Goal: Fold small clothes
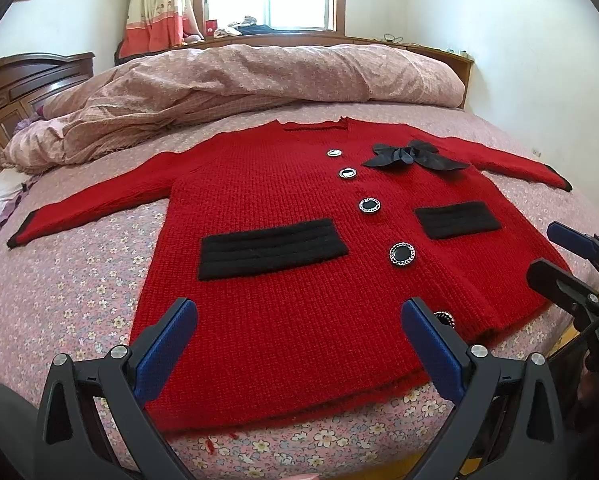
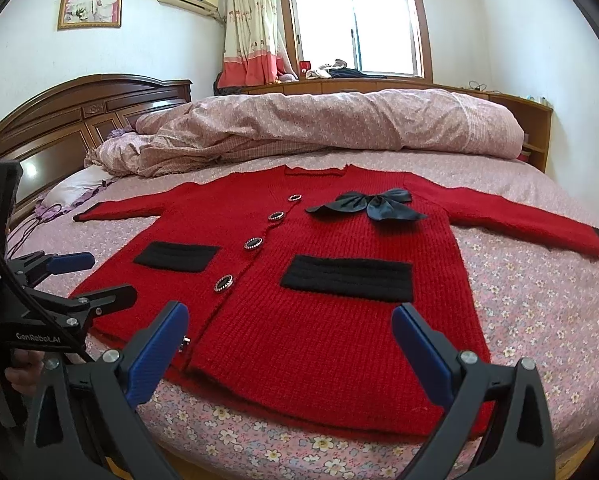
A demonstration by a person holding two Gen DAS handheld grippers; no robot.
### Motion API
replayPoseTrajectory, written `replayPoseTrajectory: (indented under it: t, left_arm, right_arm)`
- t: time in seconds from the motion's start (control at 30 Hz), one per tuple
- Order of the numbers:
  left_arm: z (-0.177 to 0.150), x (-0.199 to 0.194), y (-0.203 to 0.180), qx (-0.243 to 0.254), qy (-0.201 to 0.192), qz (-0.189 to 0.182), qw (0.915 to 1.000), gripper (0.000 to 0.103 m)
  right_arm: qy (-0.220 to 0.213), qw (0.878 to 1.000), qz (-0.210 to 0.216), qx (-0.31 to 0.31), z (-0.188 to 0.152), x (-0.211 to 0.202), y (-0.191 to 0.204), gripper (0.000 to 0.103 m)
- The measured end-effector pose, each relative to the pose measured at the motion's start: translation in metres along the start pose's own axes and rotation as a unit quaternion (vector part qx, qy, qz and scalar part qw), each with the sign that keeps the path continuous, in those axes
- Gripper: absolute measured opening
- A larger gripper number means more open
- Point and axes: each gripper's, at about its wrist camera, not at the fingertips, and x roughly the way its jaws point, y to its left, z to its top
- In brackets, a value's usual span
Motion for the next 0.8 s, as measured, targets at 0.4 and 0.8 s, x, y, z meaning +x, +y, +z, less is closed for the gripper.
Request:
replayPoseTrajectory:
  t: [0.4, 0.8]
  left_arm:
    - [-0.0005, 0.0002, 0.0007, 0.0, 0.002, -0.001, 1.0, 0.099]
    - [-0.0002, 0.001, 0.0006, 0.001, 0.004, -0.003, 1.0, 0.099]
  right_arm:
    - [0.003, 1.0, 0.003, 0.005, -0.0002, 0.001, -0.0017, 0.103]
    - [0.007, 1.0, 0.004, 0.007, -0.0005, 0.0035, -0.0024, 0.103]
